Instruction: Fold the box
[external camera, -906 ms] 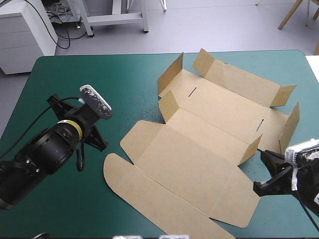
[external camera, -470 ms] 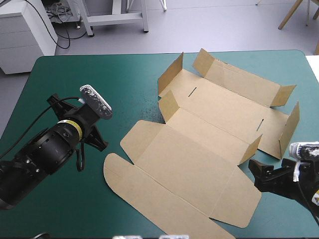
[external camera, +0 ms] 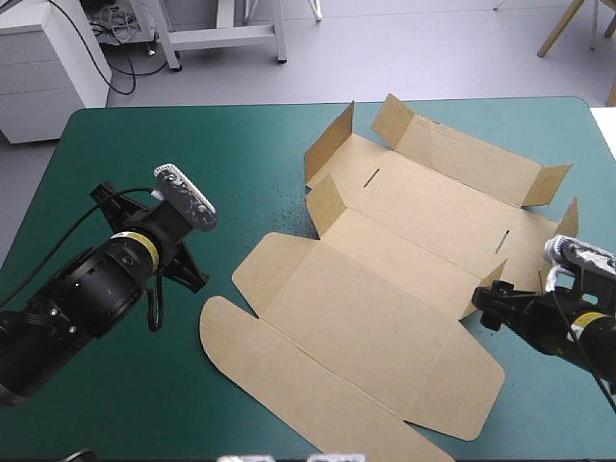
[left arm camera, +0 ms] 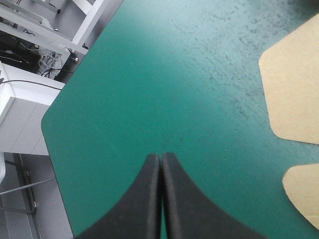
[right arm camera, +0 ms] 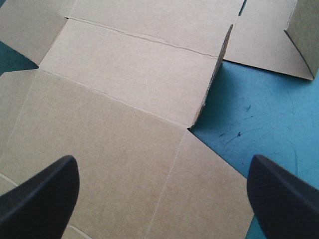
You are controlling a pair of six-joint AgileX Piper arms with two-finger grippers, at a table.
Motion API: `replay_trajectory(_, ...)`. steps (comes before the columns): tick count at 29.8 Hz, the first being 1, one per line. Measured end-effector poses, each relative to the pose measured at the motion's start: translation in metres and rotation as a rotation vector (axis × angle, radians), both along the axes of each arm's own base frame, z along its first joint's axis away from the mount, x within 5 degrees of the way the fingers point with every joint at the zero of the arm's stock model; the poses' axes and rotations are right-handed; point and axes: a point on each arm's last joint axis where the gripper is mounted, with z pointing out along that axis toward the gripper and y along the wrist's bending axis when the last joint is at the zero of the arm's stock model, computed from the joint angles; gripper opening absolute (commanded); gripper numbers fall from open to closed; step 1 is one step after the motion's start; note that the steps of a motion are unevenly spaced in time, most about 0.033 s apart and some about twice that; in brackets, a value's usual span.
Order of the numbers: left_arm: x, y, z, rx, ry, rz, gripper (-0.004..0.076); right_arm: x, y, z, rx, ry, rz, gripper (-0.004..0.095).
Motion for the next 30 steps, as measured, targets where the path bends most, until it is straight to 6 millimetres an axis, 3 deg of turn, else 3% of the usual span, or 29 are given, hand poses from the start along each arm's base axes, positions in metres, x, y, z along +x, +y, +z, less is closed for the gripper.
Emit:
replay_trajectory(11,0.000,0.000,0.000,-0.005,0.005,0.000,-0.0010,0.050,0.005,-0.026,-0.021,0.146,-0.103,0.0842)
replay_trajectory(24,-0.001,0.001,-0.001,0.002,0.014,0.008,-0.0010,0.111,0.016,-0.077,-0.064,0.317,-0.128,0.0842)
replay_trajectory(30,-0.001,0.002,-0.002,0.010,0.024,0.018,-0.0010,0.127,0.005,-0.097,-0.067,0.386,-0.170,0.0772)
